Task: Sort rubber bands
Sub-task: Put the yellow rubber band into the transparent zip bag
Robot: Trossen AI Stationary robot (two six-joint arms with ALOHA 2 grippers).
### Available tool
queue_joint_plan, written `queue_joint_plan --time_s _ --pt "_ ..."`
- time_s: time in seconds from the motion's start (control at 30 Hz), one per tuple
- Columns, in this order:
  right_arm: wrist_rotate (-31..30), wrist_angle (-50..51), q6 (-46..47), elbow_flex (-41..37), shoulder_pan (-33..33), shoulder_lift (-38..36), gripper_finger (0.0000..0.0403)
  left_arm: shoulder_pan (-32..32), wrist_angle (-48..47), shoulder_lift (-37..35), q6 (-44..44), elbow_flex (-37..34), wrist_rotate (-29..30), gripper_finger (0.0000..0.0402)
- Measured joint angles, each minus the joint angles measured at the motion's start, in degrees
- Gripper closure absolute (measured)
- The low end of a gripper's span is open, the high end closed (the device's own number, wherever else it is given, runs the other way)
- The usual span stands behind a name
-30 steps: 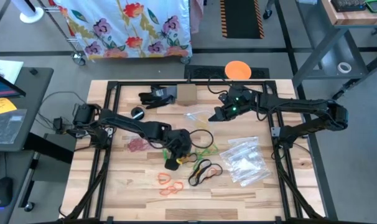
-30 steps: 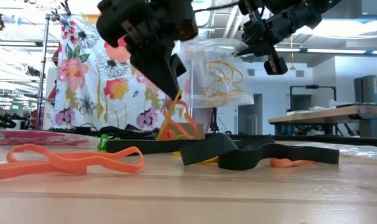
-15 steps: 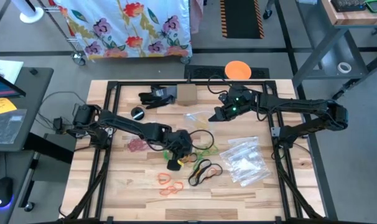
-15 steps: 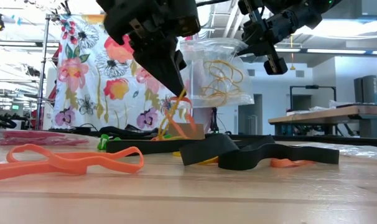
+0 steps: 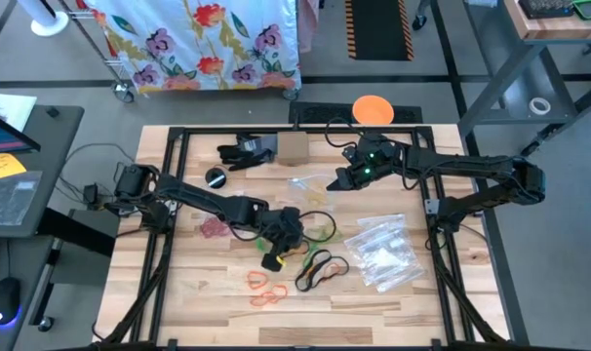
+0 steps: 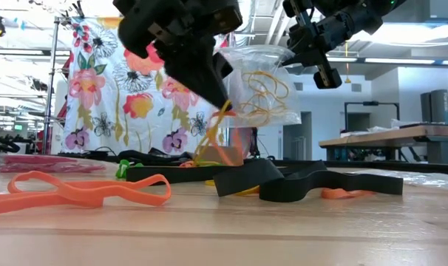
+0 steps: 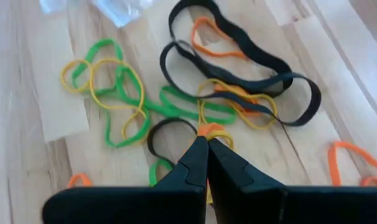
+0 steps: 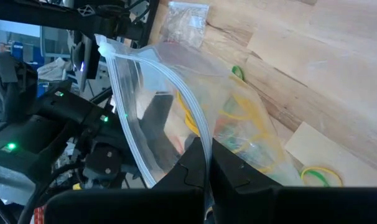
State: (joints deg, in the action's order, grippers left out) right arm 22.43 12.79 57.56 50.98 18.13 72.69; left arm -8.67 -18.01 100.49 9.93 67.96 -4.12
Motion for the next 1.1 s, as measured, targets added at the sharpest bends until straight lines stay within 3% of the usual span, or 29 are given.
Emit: queue_joint_plan --time_s 0.3,0.57,0.8,1.0,1.1 --pt "0.0 0.1 0.0 0.0 0.0 0.0 0.0403 0.1 11.4 1.3 2.6 0.0 2.5 0.0401" --pt "0.0 0.0 -0.1 0.0 0.0 0.0 0.0403 -0.2 18.9 1.9 3.1 0.0 23.5 0.0401" --pt "0.0 1.3 -0.5 0.0 0.0 0.0 0.0403 -3.9 15.3 -1.1 6.7 0.0 32.1 0.0401" --pt "0.0 3.1 -0.7 0.0 0.0 0.0 0.0403 -7.5 8.9 -7.4 5.9 -0.3 33.0 0.0401" --pt "0.0 3.1 -0.7 0.0 0.0 0.0 0.0403 -9.6 11.8 -12.4 5.4 -4.8 37.4 0.0401"
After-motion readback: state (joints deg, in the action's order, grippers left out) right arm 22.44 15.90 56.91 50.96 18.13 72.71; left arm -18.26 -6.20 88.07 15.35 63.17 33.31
